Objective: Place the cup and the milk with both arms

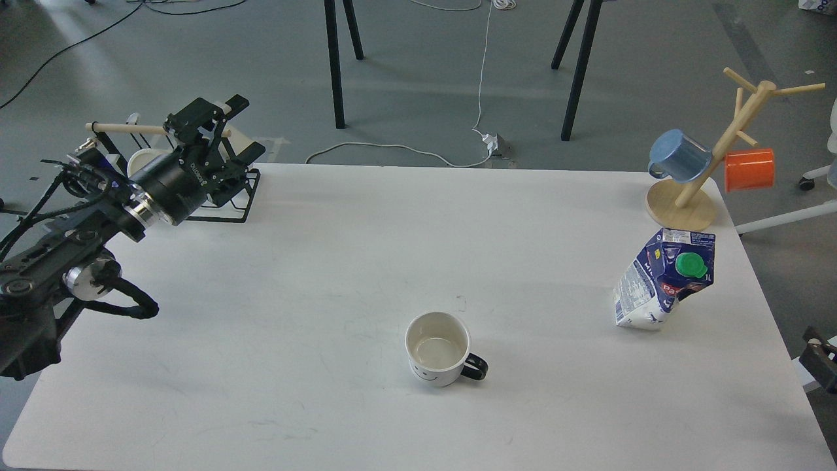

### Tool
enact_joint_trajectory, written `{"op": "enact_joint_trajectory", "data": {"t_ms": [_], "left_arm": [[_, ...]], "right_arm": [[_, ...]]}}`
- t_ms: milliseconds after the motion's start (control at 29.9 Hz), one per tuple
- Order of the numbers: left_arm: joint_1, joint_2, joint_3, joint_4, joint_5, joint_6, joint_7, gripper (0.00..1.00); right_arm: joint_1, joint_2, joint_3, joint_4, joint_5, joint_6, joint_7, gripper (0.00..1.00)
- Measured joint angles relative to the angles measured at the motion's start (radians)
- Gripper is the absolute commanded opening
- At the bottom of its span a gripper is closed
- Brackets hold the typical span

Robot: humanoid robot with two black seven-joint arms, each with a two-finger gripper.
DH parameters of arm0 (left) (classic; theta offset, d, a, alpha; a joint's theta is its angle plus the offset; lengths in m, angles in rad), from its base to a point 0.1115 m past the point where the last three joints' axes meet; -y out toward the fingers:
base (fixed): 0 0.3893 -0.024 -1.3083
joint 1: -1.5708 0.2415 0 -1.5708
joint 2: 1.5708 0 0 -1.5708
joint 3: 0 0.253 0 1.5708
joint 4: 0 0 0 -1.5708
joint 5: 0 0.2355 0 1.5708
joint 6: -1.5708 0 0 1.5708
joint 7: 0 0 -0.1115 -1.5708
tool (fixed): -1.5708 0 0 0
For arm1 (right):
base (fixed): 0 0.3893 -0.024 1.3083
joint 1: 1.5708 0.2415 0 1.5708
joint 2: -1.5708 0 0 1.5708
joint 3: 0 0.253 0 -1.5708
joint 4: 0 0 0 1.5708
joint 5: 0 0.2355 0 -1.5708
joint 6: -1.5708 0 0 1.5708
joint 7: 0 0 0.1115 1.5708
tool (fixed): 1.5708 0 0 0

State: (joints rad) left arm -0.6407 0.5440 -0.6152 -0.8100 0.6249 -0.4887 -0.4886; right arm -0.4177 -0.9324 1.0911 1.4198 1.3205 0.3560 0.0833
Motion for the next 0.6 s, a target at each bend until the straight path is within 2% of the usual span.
{"op": "enact_joint_trajectory", "data": {"t_ms": [134,234,468,601], "left_arm": [[0.016,-0.007,0.000,0.000,0.028,0.000,0.000,0.89],[0.026,-0.008,0.000,0.000,0.036,0.000,0.000,0.89],[0.035,-0.006,-0.001,0.004,0.039,0.000,0.000,0.89],[0.040,-0.008,-0.001,0.012,0.040,0.000,0.000,0.90]], "right_arm": [[0.049,0.058,-0.070,0.021,-0.070,-0.051,0.058,0.97],[0.083,0.111,-0.092,0.029,-0.116,-0.122,0.083,0.97],[0.176,0.142,-0.100,0.077,-0.181,-0.371,0.136,0.97],[0.242,0.155,-0.101,0.087,-0.208,-0.509,0.150,0.97]]}}
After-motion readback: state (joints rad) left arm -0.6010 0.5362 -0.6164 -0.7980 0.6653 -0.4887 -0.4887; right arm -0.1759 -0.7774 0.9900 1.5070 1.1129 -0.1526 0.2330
